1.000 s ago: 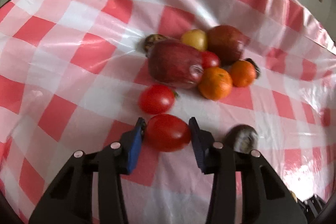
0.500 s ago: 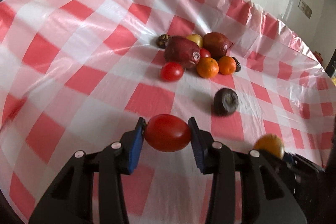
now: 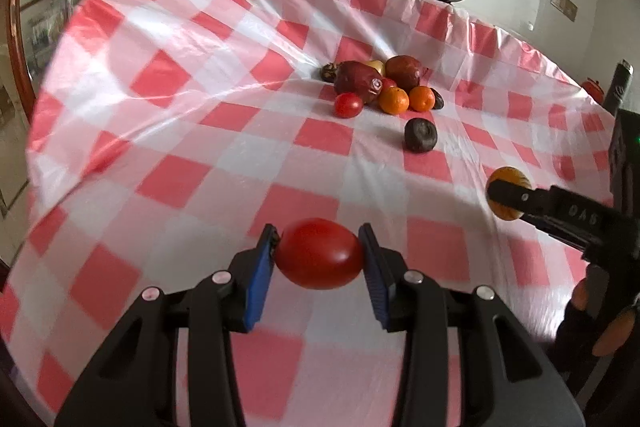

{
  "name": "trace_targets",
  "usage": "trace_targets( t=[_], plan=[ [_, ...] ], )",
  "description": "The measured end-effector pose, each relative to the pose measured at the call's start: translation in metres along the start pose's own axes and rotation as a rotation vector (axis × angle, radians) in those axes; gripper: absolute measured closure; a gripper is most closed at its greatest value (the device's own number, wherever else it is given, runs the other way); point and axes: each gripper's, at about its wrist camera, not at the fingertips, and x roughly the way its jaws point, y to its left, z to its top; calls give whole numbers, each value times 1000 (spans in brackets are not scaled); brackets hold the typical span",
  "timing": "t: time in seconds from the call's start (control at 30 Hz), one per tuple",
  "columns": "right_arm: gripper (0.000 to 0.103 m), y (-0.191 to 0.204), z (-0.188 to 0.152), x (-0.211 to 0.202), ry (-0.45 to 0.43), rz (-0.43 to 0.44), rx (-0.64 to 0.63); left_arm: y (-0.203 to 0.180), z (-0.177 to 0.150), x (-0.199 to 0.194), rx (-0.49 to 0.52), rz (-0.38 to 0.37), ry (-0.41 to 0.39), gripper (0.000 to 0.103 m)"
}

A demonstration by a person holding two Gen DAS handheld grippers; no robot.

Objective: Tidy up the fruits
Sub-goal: 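Carry both fruits to the white box and open both tools to drop them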

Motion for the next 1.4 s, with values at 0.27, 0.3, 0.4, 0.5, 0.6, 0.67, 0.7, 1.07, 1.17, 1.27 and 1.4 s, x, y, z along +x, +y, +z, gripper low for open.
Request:
trace_targets(
  t=[0.27, 0.3, 0.4, 0.5, 0.6, 0.67, 0.7, 1.07, 1.17, 1.27, 1.4],
  plan=[
    [61, 60, -41, -24, -8, 37, -93, 38, -29, -45, 6, 37, -25, 61],
    [61, 71, -46, -25, -1, 40, -116, 43, -32, -50, 1, 41, -27, 61],
    [61, 96, -61, -26, 16, 55, -176, 55, -40, -61, 0, 60, -33, 61],
    [61, 120, -76, -25, 37, 63, -243, 69, -49, -76, 14, 89, -44, 61],
    [61, 142, -92, -22, 62, 85, -302, 82, -59, -88, 17, 108, -51, 61],
    [61, 156, -101, -19, 79, 95, -335, 93, -67, -94, 7, 117, -46, 61],
    [61, 164, -108, -17, 92, 101, -360, 101, -72, -99, -1, 123, -41, 61],
    [61, 245, -170, -12, 187, 212, -589, 184, -120, -152, -150, 216, -75, 61],
    [61, 272, -192, -13, 211, 267, -684, 214, -140, -170, -223, 259, -81, 61],
    [61, 299, -220, -10, 256, 319, -785, 240, -163, -181, -292, 288, -63, 61],
    [61, 330, -269, 4, 359, 359, -927, 262, -195, -181, -318, 348, -2, 61]
  ],
)
